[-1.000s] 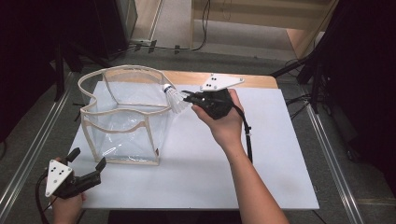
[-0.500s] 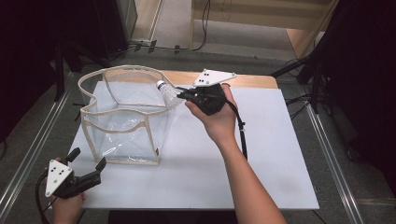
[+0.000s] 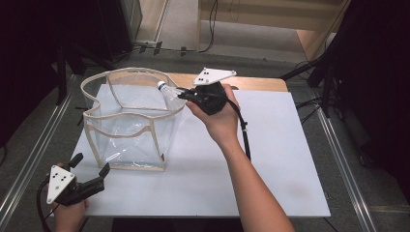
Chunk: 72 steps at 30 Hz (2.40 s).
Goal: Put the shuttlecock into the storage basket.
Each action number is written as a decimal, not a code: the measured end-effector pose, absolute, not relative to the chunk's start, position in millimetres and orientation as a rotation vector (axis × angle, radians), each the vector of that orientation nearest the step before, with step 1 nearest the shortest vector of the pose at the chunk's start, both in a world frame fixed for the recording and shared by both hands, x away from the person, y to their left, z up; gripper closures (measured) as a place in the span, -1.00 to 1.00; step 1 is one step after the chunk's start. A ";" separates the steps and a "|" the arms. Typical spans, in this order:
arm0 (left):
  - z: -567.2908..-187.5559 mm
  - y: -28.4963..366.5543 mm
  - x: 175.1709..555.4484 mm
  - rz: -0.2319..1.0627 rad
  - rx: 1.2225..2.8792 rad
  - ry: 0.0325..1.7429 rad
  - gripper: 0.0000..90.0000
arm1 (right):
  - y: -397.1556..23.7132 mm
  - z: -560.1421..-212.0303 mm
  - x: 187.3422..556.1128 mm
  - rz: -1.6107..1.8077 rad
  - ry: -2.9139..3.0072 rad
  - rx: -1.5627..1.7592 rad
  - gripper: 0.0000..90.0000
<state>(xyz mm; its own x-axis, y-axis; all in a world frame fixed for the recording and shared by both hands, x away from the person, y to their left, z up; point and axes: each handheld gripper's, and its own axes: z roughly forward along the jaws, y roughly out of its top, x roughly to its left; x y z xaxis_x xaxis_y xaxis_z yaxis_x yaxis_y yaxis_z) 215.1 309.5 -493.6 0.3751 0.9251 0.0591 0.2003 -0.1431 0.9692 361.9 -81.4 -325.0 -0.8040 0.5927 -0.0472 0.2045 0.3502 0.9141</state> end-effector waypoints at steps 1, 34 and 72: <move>-493.6 309.6 215.1 0.880 1.604 1.027 -0.79 | -80.6 -325.0 362.7 1.439 2.249 0.697 0.94; -493.6 309.3 215.0 0.879 1.608 1.025 -0.79 | -100.9 -345.3 358.1 1.510 2.230 0.786 -1.00; -493.7 309.4 214.8 0.878 1.608 1.025 -0.79 | -161.4 -403.3 321.4 1.531 2.220 0.863 -1.00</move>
<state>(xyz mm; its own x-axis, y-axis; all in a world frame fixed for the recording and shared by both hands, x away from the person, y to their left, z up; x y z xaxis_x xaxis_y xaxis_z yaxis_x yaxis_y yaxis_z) 214.8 309.4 -493.7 0.3780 0.9238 0.0605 0.2017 -0.1460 0.9685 321.4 -161.4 -403.3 -0.7710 0.6315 0.0822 0.3010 0.2476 0.9209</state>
